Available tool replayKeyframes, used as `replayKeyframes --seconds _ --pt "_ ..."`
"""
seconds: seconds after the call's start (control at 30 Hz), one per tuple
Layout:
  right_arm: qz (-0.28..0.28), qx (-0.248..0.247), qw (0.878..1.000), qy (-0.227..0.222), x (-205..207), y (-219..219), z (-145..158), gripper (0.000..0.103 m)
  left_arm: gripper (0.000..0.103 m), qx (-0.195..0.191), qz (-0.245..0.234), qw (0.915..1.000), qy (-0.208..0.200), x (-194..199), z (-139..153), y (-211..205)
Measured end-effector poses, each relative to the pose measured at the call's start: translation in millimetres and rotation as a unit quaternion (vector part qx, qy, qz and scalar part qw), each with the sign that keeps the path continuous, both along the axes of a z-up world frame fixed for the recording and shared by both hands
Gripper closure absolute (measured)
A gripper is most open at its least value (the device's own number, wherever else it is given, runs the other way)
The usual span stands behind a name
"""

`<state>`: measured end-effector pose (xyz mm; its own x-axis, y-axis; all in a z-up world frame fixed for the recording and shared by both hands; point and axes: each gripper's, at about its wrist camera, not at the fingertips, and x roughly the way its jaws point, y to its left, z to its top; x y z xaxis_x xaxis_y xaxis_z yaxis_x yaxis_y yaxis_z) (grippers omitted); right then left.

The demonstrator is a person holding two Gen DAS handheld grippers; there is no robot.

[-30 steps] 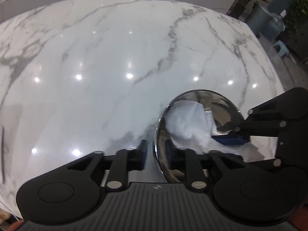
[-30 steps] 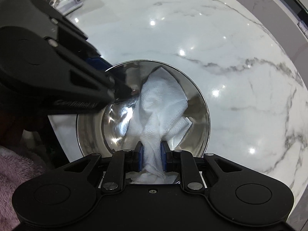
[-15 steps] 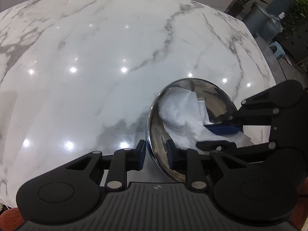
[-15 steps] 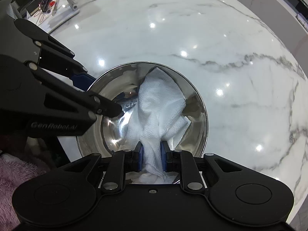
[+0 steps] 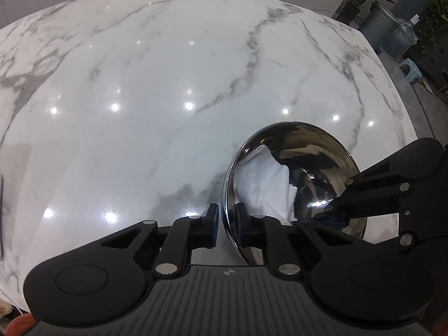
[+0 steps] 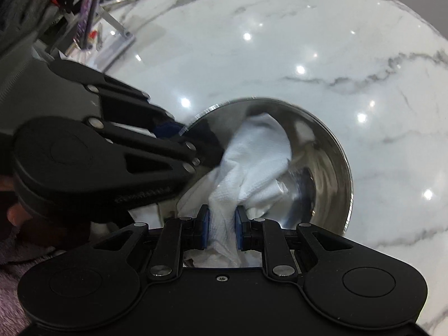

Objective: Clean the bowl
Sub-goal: 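Keep wiping the bowl interior with the cloth in the right gripper while the left gripper steadies the rim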

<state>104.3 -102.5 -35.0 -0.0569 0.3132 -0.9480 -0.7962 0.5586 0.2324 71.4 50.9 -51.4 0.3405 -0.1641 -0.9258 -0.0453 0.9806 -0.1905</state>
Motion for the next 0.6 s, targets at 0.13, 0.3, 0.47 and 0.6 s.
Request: replayKeyframes --seconds 0.13,0.3,0.47,0.6 --pt "0.029 -0.046 0.997 -0.059 -7 -9 6 0.088 0.092 0.009 -0.011 0.9999 -0.004 1 1 -2" --pt "0.059 -0.089 0.984 -0.142 -15 -18 11 0.088 0.092 0.004 -0.011 0.9999 -0.003 2 0 -2" --pt "0.056 -0.087 0.985 -0.141 -11 -24 10 0.088 0.074 -0.043 0.004 0.9990 0.007 -2 1 7" --pt "0.041 -0.076 0.988 -0.128 -3 -35 11 0.088 0.068 -0.074 0.014 0.9968 0.025 -5 1 8"
